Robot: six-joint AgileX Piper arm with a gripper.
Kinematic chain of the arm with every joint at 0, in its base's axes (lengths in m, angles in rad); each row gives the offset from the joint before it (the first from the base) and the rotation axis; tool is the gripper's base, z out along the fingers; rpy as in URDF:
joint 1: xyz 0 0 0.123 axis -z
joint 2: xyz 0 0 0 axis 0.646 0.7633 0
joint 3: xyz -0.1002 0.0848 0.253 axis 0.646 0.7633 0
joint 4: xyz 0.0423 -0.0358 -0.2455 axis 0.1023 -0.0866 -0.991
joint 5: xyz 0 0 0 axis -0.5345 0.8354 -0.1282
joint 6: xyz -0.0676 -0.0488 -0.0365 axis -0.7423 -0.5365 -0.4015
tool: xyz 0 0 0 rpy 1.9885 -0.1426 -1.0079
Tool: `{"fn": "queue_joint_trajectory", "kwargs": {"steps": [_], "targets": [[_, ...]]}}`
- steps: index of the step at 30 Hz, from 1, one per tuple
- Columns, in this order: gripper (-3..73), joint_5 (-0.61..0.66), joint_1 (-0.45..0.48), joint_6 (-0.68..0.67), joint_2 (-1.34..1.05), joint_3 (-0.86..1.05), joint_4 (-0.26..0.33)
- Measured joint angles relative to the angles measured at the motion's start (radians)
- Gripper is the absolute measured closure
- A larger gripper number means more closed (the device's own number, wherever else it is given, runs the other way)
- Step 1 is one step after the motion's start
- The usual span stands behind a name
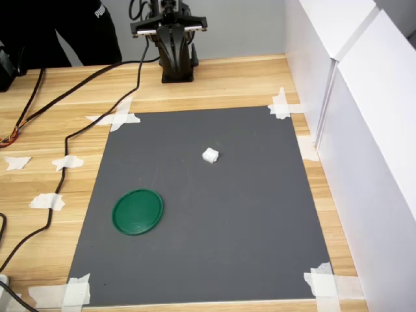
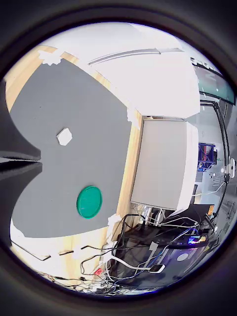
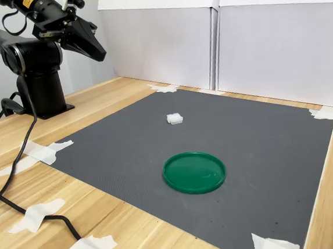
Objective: Grasp a white terminal and put it on the green lid.
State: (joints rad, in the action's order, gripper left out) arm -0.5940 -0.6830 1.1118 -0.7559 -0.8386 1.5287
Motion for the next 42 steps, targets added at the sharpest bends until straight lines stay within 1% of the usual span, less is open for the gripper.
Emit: {"fn": "queue_joint_trajectory", "kwargs": {"steps": [5, 9, 16, 19, 22, 24, 27, 30, 32, 34, 36, 38, 39, 42], "targets": [[71.1, 0.025, 0.0, -0.026, 0.094, -0.079, 0.0], [71.1, 0.094, 0.0, -0.03, 0.167, -0.15, 0.0], [71.1, 0.328, 0.0, -0.046, 0.288, -0.285, 0.012], [71.1, 0.397, 0.0, -0.104, 0.334, -0.331, 0.027], [70.9, 0.443, 0.0, -0.199, 0.374, -0.369, 0.043], [69.5, 0.477, 0.0, -0.261, 0.4, -0.389, 0.044], [65.8, 0.521, 0.0, -0.293, 0.435, -0.417, 0.035], [58.7, 0.562, -0.008, -0.308, 0.466, -0.452, 0.028], [51.7, 0.588, -0.047, -0.311, 0.491, -0.48, 0.013], [42.7, 0.607, -0.106, -0.298, 0.521, -0.501, -0.012], [33.3, 0.616, -0.168, -0.265, 0.551, -0.516, -0.058], [23.0, 0.616, -0.221, -0.223, 0.587, -0.521, -0.118], [18.3, 0.616, -0.24, -0.208, 0.604, -0.521, -0.147], [8.2, 0.615, -0.264, -0.198, 0.646, -0.525, -0.196]]}}
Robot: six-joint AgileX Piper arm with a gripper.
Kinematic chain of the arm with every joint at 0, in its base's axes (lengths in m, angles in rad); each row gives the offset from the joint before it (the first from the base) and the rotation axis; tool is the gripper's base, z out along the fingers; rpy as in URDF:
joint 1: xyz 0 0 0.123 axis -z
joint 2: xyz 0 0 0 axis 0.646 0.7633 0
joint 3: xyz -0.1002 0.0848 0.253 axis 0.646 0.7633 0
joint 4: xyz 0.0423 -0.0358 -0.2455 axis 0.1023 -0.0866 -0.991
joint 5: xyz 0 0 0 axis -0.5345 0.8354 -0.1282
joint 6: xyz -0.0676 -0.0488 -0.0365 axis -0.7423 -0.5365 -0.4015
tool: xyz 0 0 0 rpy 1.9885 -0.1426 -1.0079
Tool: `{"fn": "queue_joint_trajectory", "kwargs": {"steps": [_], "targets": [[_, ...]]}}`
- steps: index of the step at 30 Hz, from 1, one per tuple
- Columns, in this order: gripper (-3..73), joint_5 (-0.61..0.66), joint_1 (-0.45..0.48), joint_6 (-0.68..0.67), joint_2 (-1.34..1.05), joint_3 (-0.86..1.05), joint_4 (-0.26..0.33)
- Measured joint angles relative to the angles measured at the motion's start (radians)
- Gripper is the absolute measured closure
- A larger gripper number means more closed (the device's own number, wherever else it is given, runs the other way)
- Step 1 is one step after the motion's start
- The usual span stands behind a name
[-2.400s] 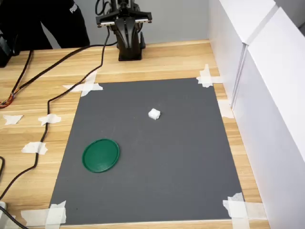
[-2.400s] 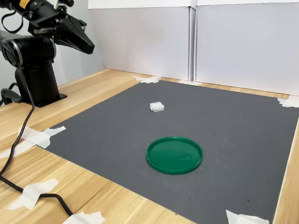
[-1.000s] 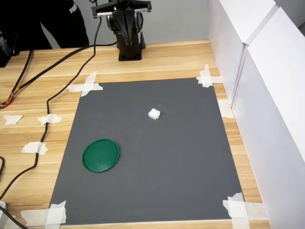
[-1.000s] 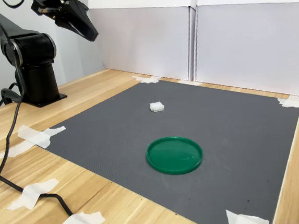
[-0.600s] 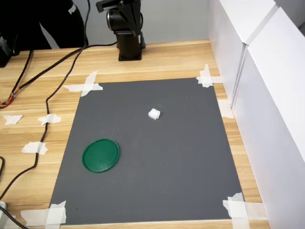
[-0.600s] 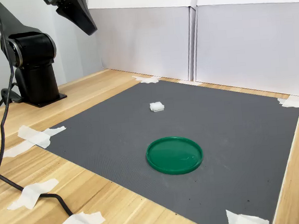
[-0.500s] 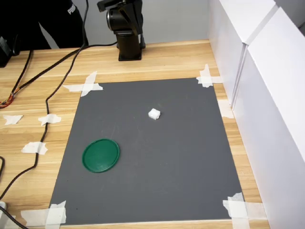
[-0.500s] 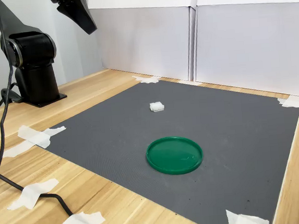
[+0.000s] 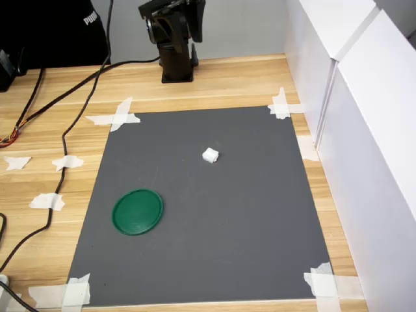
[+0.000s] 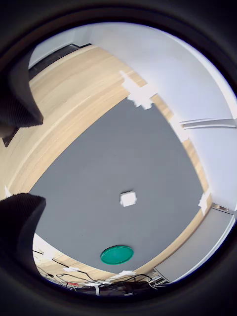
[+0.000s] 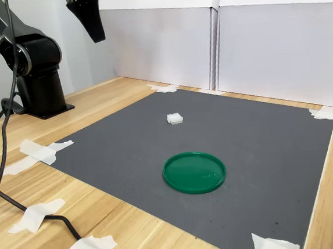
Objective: Grasp a white terminal and put it on the green lid.
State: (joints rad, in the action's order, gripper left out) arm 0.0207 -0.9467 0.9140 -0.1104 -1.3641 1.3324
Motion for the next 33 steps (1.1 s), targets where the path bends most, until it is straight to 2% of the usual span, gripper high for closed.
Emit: {"fn": "queue_joint_trajectory", "kwargs": {"steps": [3, 6, 15, 23, 28, 33], "targets": [[3.5, -0.001, -0.003, -0.001, 0.03, -0.031, -0.011], [2.2, 0.0, -0.005, 0.0, 0.055, -0.088, -0.01], [2.0, 0.016, -0.005, 0.028, 0.159, -0.278, 0.038], [1.9, 0.018, -0.005, 0.101, 0.263, -0.318, 0.058], [1.9, -0.056, -0.005, 0.085, 0.314, -0.318, 0.065], [1.9, -0.123, -0.005, 0.004, 0.381, -0.318, 0.07]]}}
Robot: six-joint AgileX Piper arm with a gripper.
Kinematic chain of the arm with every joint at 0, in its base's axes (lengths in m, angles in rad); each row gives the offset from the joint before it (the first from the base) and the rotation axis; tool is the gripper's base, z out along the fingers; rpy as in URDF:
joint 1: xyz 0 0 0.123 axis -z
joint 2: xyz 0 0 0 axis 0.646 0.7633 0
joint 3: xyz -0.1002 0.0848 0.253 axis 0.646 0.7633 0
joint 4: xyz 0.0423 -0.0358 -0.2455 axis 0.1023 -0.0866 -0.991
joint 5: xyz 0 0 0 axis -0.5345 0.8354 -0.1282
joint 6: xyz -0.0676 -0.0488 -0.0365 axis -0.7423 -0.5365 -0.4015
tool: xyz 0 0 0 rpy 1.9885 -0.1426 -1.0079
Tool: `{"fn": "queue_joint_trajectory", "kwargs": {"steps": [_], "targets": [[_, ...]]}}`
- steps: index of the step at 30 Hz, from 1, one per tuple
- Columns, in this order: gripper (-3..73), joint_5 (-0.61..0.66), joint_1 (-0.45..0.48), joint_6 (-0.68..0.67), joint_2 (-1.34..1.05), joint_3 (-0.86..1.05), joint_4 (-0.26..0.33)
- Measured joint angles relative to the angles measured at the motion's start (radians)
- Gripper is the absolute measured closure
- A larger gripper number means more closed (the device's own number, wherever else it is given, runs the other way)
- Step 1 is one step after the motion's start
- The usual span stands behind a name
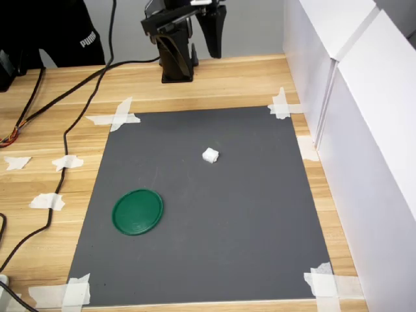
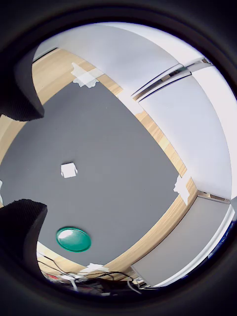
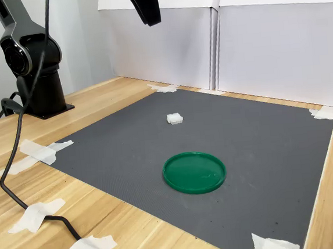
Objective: Grasp a white terminal and put it on the green lid.
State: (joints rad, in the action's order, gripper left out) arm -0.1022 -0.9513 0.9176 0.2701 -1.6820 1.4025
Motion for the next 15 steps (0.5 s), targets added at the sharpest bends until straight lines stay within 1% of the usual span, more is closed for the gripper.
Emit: {"fn": "queue_joint_trajectory", "kwargs": {"steps": [4, 11, 15], "targets": [[1.9, -0.04, 0.0, -0.049, 0.052, 0.0, 0.013], [1.9, -0.104, 0.0, -0.144, 0.071, 0.032, 0.011], [1.9, -0.128, -0.022, -0.174, 0.071, 0.081, -0.025]]}}
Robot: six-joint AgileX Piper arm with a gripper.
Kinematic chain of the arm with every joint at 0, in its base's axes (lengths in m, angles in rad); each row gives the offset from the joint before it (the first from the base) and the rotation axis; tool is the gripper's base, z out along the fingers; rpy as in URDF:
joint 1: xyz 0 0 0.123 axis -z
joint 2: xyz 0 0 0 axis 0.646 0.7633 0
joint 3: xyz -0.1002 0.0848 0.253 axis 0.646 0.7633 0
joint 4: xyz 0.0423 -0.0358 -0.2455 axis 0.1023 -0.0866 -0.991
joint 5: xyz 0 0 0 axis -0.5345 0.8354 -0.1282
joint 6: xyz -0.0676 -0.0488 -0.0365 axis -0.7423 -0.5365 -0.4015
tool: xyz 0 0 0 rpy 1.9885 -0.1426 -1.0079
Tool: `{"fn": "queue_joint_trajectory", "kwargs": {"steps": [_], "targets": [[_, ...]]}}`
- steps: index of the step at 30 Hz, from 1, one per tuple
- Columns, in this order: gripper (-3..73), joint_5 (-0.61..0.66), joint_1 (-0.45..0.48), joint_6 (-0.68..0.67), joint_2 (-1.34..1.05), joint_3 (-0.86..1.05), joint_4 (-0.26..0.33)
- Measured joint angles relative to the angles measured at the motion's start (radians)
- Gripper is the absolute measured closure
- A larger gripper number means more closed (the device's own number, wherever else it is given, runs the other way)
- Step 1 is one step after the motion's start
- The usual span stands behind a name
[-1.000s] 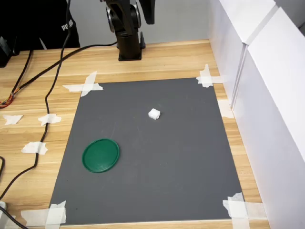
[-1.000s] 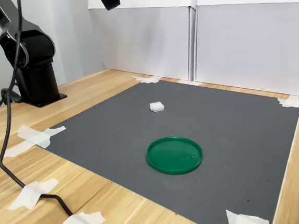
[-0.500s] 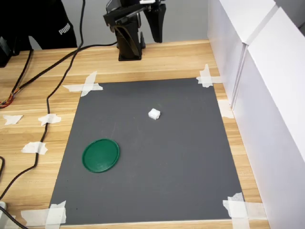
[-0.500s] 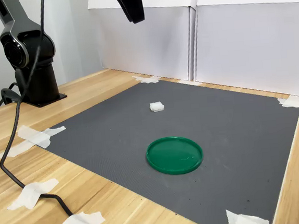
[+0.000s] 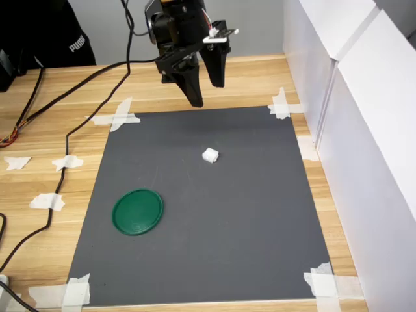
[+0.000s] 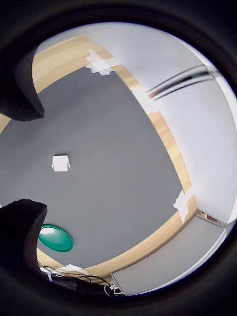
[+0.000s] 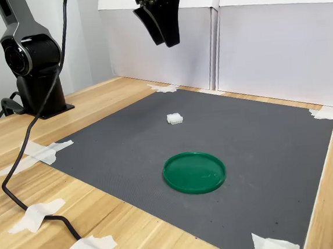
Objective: Grasp a white terminal and put it on the green lid.
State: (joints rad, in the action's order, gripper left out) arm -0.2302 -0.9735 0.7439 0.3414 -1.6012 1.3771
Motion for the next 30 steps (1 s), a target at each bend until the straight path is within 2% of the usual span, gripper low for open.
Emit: {"fn": "queue_joint_trajectory", "kwargs": {"steps": [4, 14, 30], "targets": [[1.9, -0.03, -0.029, 0.009, 0.002, 0.033, -0.017], [1.9, -0.048, -0.031, 0.072, 0.125, 0.037, -0.054], [2.4, -0.108, -0.031, 0.077, 0.263, 0.046, -0.039]]}}
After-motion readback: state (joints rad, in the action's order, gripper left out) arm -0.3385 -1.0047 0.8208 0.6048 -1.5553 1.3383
